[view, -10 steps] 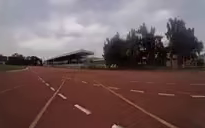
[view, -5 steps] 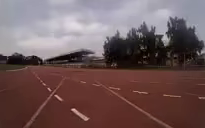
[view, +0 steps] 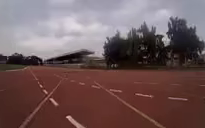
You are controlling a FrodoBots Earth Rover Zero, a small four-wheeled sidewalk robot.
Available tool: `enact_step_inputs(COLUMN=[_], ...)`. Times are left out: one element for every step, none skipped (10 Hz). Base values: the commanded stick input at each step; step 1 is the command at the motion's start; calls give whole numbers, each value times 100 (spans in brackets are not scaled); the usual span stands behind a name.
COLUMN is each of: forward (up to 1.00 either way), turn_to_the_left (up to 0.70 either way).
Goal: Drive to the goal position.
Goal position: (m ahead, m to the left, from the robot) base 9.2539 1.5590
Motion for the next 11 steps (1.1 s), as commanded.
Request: enact_step_inputs(forward=[45,45,45,45,45,45,45,45,45,45,45], turn_to_the_left=[0,0,0,0,0,0,0,0,0,0,0])
